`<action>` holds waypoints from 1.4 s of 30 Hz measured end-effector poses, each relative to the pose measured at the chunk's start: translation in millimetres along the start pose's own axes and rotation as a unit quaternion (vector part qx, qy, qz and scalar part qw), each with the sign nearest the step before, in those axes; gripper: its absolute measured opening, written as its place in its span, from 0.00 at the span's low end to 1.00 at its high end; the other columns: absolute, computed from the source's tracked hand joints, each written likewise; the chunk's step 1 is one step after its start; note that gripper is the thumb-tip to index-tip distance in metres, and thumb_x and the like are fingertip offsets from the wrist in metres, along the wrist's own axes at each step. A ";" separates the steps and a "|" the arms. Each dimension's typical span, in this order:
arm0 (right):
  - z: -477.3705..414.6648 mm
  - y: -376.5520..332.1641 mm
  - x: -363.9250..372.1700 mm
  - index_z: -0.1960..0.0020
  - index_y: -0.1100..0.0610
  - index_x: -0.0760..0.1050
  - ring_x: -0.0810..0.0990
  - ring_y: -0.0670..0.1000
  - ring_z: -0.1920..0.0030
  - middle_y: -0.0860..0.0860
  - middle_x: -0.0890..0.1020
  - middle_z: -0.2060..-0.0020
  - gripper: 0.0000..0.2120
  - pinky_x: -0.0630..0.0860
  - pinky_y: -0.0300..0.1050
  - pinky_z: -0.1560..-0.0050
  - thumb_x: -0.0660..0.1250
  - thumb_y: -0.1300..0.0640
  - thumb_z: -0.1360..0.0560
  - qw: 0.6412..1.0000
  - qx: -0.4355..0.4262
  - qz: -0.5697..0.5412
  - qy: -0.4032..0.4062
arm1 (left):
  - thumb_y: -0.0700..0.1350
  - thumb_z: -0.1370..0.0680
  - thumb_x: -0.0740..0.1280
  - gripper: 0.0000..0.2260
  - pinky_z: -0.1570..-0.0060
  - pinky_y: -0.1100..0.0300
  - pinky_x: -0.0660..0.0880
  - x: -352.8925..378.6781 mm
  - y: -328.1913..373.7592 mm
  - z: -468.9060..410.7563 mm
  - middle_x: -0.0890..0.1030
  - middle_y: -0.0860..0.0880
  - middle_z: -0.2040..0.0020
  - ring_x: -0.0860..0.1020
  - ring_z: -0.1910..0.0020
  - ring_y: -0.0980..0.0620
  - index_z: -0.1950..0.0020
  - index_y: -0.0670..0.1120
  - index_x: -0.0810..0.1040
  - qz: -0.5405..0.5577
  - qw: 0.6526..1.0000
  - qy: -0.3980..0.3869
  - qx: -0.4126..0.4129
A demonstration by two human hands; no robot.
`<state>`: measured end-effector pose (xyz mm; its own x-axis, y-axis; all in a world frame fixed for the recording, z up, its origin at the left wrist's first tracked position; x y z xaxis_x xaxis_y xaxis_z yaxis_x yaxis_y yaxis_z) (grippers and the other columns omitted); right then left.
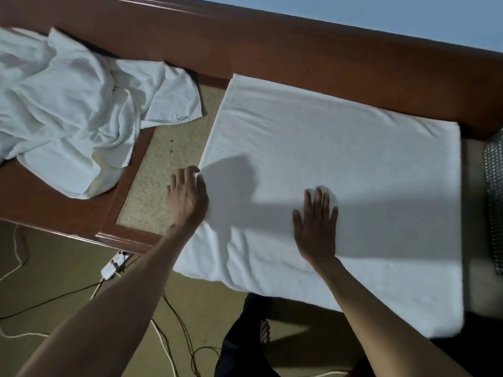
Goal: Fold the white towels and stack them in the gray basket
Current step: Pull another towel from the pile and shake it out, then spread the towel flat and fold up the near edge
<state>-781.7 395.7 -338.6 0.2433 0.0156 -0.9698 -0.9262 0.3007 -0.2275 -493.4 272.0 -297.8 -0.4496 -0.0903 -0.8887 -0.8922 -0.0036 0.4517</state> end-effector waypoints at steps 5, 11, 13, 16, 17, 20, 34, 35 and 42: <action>55.4 -19.7 4.0 0.18 0.56 0.55 0.51 0.58 0.18 0.57 0.54 0.18 0.30 0.53 0.66 0.22 0.48 0.44 0.16 0.999 0.018 -0.024 -0.016 | 0.57 0.17 0.61 0.16 0.47 0.44 0.71 -15.2 -29.2 57.3 0.77 0.41 0.48 0.74 0.46 0.39 0.47 0.44 0.75 -0.052 0.993 -0.094 -0.057; 93.2 -32.7 6.1 0.17 0.55 0.51 0.48 0.58 0.18 0.56 0.50 0.18 0.30 0.49 0.65 0.22 0.47 0.43 0.15 0.998 0.034 -0.033 -0.032 | 0.60 0.19 0.65 0.20 0.40 0.43 0.71 -36.3 -28.6 68.8 0.74 0.42 0.40 0.72 0.37 0.39 0.41 0.44 0.77 -0.050 0.976 -0.182 -0.104; 97.3 -34.0 7.9 0.17 0.55 0.51 0.49 0.59 0.18 0.57 0.50 0.18 0.32 0.50 0.65 0.22 0.44 0.41 0.16 0.999 0.034 -0.026 -0.032 | 0.61 0.20 0.66 0.22 0.36 0.42 0.71 -40.2 -30.5 62.2 0.73 0.41 0.37 0.70 0.34 0.38 0.38 0.43 0.77 -0.053 0.966 -0.221 -0.126; 96.4 -33.5 8.1 0.17 0.55 0.52 0.51 0.60 0.18 0.57 0.51 0.18 0.32 0.51 0.65 0.22 0.42 0.41 0.17 0.999 0.030 -0.015 -0.035 | 0.60 0.21 0.68 0.24 0.34 0.39 0.72 -46.4 -39.1 48.0 0.73 0.40 0.35 0.71 0.34 0.37 0.36 0.42 0.78 -0.079 0.955 -0.248 -0.142; 96.4 -32.2 7.6 0.17 0.55 0.53 0.52 0.60 0.18 0.57 0.51 0.18 0.33 0.51 0.64 0.22 0.43 0.41 0.17 0.999 0.027 -0.013 -0.033 | 0.60 0.22 0.69 0.24 0.35 0.39 0.72 -48.9 -43.6 45.6 0.74 0.40 0.36 0.71 0.34 0.37 0.37 0.42 0.79 -0.079 0.956 -0.234 -0.158; 98.3 -26.5 7.9 0.17 0.54 0.51 0.49 0.58 0.18 0.55 0.50 0.17 0.33 0.49 0.62 0.21 0.43 0.40 0.17 0.999 0.016 -0.020 -0.039 | 0.65 0.23 0.67 0.26 0.36 0.41 0.72 -49.6 -56.9 50.4 0.75 0.39 0.38 0.71 0.35 0.37 0.39 0.44 0.81 -0.043 0.956 -0.214 -0.194; 104.6 -30.0 5.8 0.17 0.54 0.54 0.49 0.55 0.18 0.55 0.53 0.18 0.31 0.50 0.64 0.21 0.48 0.41 0.16 0.999 0.015 0.011 0.028 | 0.55 0.27 0.75 0.14 0.44 0.45 0.72 -77.4 -89.2 88.5 0.73 0.43 0.41 0.72 0.41 0.41 0.51 0.45 0.80 0.004 0.980 -0.174 -0.097; 104.8 -30.3 6.7 0.18 0.54 0.54 0.50 0.55 0.18 0.55 0.54 0.18 0.31 0.51 0.64 0.22 0.48 0.41 0.16 0.999 0.015 0.018 0.030 | 0.53 0.25 0.71 0.14 0.45 0.45 0.71 -78.0 -78.4 94.7 0.72 0.42 0.40 0.72 0.41 0.41 0.47 0.46 0.78 0.009 0.991 -0.113 -0.065; 106.4 -29.5 8.9 0.19 0.56 0.61 0.57 0.58 0.20 0.57 0.61 0.20 0.29 0.56 0.63 0.24 0.54 0.46 0.17 0.994 0.008 0.044 0.096 | 0.58 0.14 0.54 0.27 0.20 0.45 0.52 3.5 8.0 125.3 0.54 0.45 0.16 0.52 0.17 0.46 0.17 0.49 0.58 0.007 0.958 -0.202 0.203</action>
<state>-721.6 488.4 -331.2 0.1005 -0.1402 -0.9850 -0.9366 0.3208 -0.1412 -507.7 396.5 -307.2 -0.3681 0.3058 -0.8781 -0.7934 0.3891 0.4681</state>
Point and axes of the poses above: each hand's wrist, its own z-axis away from the middle knuckle, its own x-axis out of the palm, y = z × x, the point moved 2 cm from there along -z, towards the middle knuckle
